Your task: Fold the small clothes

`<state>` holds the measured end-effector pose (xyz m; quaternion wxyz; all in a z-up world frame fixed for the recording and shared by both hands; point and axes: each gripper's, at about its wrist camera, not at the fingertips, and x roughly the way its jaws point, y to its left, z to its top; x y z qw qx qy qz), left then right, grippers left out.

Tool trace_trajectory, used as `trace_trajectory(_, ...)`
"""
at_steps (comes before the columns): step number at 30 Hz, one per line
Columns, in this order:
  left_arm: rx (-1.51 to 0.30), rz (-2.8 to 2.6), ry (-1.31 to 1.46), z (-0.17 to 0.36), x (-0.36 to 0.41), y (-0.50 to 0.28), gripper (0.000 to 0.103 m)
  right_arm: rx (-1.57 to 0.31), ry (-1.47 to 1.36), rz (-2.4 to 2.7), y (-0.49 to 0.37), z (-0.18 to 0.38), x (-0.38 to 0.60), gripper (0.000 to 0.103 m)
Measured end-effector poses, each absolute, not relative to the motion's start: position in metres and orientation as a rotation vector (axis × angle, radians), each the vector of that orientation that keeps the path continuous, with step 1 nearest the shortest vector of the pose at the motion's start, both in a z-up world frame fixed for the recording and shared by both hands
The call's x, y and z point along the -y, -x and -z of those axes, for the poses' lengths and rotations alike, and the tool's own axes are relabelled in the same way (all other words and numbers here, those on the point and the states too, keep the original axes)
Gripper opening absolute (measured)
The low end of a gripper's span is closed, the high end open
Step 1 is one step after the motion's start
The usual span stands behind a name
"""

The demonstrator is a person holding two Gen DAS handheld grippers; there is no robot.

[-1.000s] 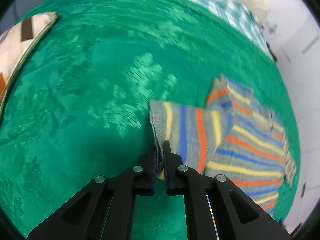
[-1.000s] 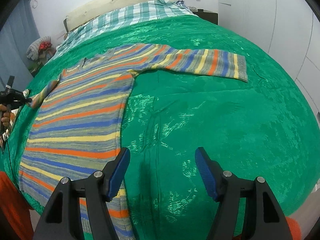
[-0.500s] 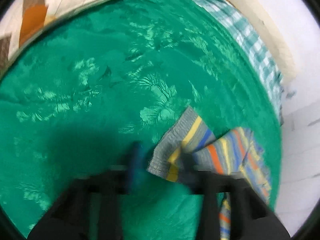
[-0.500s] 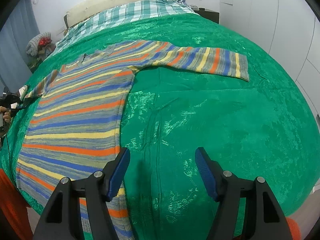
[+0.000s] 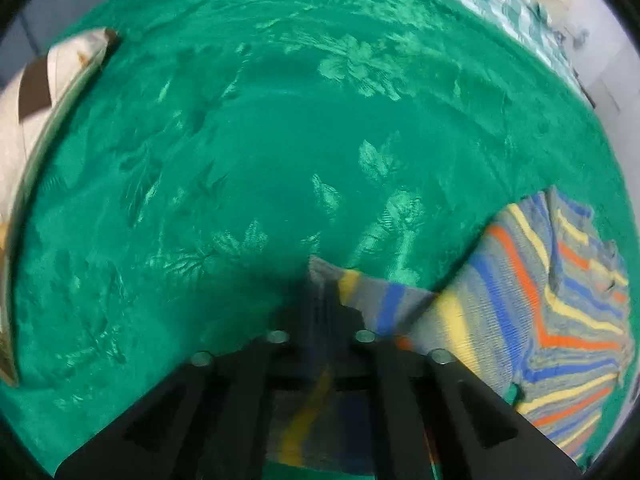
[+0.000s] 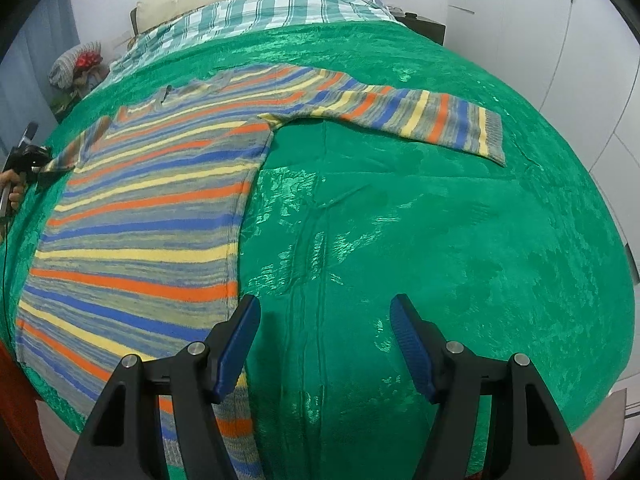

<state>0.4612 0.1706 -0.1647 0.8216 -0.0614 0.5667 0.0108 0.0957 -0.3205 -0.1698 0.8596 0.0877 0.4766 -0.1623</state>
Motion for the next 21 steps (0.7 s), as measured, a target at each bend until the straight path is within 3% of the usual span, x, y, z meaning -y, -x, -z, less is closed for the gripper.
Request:
trace_trajectory(5,-1.032,-0.258,0.164,0.135,-0.203,-0.449,0.002,-1.008,-0.150,0.335,-0.097,0.171,0.315,0.067)
trace_trajectory(10,-1.116,-0.291,0.210,0.160,-0.231,-0.454,0.003,-1.018,-0.137,0.327,-0.099,0.173,0.312,0.067)
trace_trajectory(13,-1.096,-0.238,0.340,0.156,-0.245,-0.440,0.021,-1.014,-0.137,0.330,-0.099,0.172,0.312,0.067)
trace_trajectory(15,-1.074,-0.181,0.478,0.155,-0.261,-0.426,0.071,-1.014,-0.138,0.330,-0.099,0.172,0.312,0.067)
trace_trajectory(17,-1.047,-0.141,0.526,0.154,-0.266,-0.412,0.076,-1.018,-0.140,0.326,-0.100,0.173,0.313,0.067)
trace_trajectory(21,-1.148,-0.063,0.485,0.174,-0.244,-0.420,0.072,-1.027,-0.144,0.315,-0.103,0.177,0.310,0.067)
